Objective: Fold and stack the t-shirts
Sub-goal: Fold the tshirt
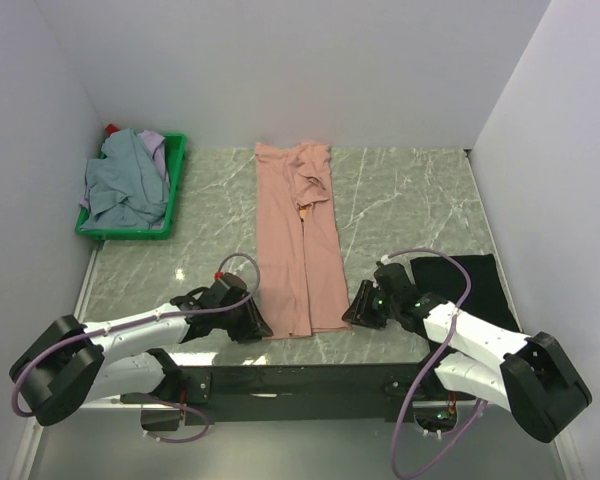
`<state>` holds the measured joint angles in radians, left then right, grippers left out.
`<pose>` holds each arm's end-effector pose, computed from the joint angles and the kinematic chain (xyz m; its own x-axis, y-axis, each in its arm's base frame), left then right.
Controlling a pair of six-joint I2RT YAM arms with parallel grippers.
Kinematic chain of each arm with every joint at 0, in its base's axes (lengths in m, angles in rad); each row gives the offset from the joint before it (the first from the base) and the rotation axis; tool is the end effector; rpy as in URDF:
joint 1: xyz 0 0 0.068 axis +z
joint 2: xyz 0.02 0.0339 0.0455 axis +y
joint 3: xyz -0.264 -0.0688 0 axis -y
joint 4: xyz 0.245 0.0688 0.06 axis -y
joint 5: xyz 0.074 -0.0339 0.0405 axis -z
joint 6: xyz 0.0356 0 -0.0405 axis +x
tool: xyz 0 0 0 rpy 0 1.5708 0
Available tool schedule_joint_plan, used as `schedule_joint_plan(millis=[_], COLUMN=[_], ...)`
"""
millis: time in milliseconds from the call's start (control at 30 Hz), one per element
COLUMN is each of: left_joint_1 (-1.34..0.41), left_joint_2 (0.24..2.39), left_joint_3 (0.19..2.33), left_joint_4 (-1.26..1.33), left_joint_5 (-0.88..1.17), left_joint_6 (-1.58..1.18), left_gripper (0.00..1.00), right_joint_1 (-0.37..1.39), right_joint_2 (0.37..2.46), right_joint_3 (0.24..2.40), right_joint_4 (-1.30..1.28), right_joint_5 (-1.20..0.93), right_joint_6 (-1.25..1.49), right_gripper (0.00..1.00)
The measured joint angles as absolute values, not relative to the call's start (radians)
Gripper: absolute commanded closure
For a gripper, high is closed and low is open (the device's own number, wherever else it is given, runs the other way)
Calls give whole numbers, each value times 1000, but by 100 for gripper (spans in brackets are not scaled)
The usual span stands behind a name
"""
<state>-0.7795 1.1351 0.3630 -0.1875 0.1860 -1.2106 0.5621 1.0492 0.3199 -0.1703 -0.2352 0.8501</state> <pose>0.1295 -0.1372 0.1356 -0.9224 -0.3814 -0.0605 -0.2750 0.7588 -0.5904 0.1468 0.1022 0.1388 -0.9188 0.2848 -0.2733 0.0749 0.8056 0.5877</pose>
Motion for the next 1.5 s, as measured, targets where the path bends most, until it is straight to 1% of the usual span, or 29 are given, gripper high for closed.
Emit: schedule_joint_plan(millis=[67, 100, 167, 200, 300, 333, 367, 433, 467, 500, 533, 667, 800, 1000, 1067, 1133, 1267, 1400, 1500], left_joint_1=[-795, -801, -810, -816, -832, -836, -839, -846, -849, -853, -857, -879, -949, -1079, -1090, -1080, -992, -817, -696], left_joint_2=[1137, 1139, 1147, 1154, 1169, 1174, 1177, 1187, 1192, 1196, 1201, 1207, 1195, 1117, 1087, 1075, 1097, 1156, 1264], left_joint_3=[363, 363, 363, 364, 365, 365, 365, 369, 372, 374, 376, 377, 376, 365, 368, 397, 492, 594, 701], left_joint_4=[-188, -187, -185, -183, -171, -165, -157, -146, -141, -136, -134, -119, -128, -224, -270, -330, -375, -367, -364], left_joint_5=[181, 178, 175, 175, 170, 170, 170, 171, 170, 170, 170, 162, 137, 96, 76, 51, 36, 55, 74], left_joint_6=[-1221, -1226, -1234, -1240, -1253, -1256, -1260, -1262, -1261, -1261, -1262, -1262, -1279, -1321, -1322, -1308, -1238, -1132, -1048], left_gripper=[68, 72, 77, 82, 90, 95, 97, 100, 100, 99, 100, 100, 100, 100, 100, 100, 100, 100, 99], right_joint_1=[562, 562, 562, 562, 563, 563, 565, 568, 571, 574, 579, 607, 675, 793, 810, 812, 807, 761, 695], right_joint_2=[1049, 1049, 1049, 1049, 1049, 1050, 1050, 1055, 1060, 1064, 1064, 1049, 961, 748, 691, 680, 796, 1011, 1169], right_joint_3=[319, 319, 318, 317, 308, 306, 305, 300, 297, 290, 289, 286, 254, 220, 231, 278, 457, 668, 803], right_joint_4=[-169, -169, -168, -167, -149, -144, -140, -130, -128, -123, -120, -126, -171, -330, -399, -468, -537, -515, -475], right_joint_5=[-237, -238, -240, -241, -250, -253, -254, -255, -254, -256, -253, -233, -198, -152, -130, -95, -28, 0, -1], right_joint_6=[851, 851, 852, 853, 860, 863, 865, 866, 867, 876, 881, 894, 919, 981, 989, 984, 930, 842, 783], right_gripper=[62, 62, 62, 62, 62, 63, 65, 86, 89, 98, 100, 100, 100, 100, 100, 100, 100, 100, 100])
